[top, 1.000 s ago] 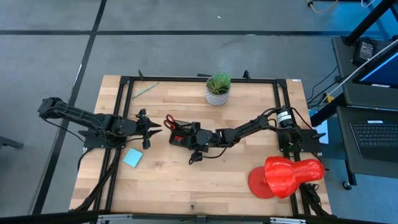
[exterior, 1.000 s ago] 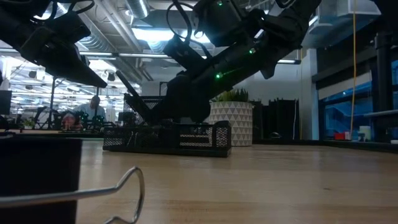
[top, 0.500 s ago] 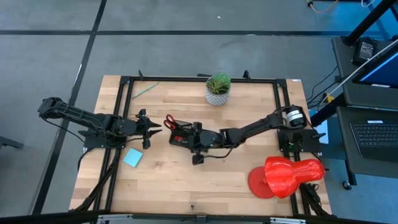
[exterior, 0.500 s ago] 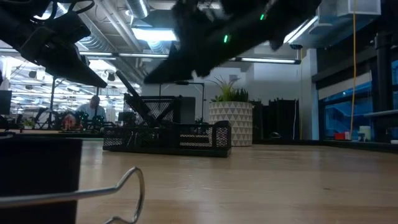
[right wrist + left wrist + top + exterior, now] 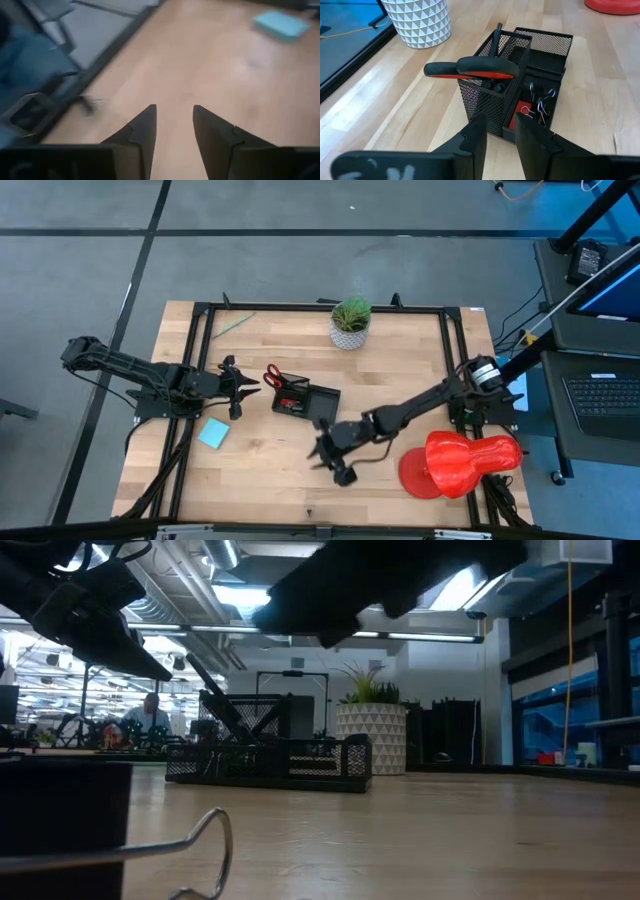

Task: Pick and place office supplies into organizer
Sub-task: Put the binder clip into the bottom left section of the desk organizer

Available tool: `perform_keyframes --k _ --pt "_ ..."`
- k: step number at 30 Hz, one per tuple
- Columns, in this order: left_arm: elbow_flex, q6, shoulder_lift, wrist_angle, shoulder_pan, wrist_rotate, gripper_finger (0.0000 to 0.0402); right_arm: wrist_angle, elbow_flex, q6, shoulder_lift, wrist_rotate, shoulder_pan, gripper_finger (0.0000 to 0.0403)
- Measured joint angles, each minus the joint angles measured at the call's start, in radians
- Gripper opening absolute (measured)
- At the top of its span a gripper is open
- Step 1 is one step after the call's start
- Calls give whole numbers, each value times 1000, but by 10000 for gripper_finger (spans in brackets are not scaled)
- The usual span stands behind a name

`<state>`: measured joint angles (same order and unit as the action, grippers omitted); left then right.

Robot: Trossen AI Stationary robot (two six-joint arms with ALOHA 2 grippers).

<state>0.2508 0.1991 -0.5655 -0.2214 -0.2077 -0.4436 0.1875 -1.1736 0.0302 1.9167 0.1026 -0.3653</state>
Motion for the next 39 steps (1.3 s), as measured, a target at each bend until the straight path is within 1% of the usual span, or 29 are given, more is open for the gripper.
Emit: perform_keyframes --k 4,11,25,28,34,39 --pt "0 0 0 0 0 1 92 1 0 1 17 6 -72 131" --pt "0 78 0 -31 0 10 92 123 0 13 74 3 -142 131" --pt "0 77 0 -31 0 20 92 316 -1 10 255 1 -149 131" --pt "0 77 0 -31 0 20 92 356 -1 -27 279 30 -150 131" --pt "0 77 0 -31 0 20 92 429 -1 -28 323 31 -157 131" --pt "0 77 0 -31 0 20 92 442 0 -28 346 30 -161 131"
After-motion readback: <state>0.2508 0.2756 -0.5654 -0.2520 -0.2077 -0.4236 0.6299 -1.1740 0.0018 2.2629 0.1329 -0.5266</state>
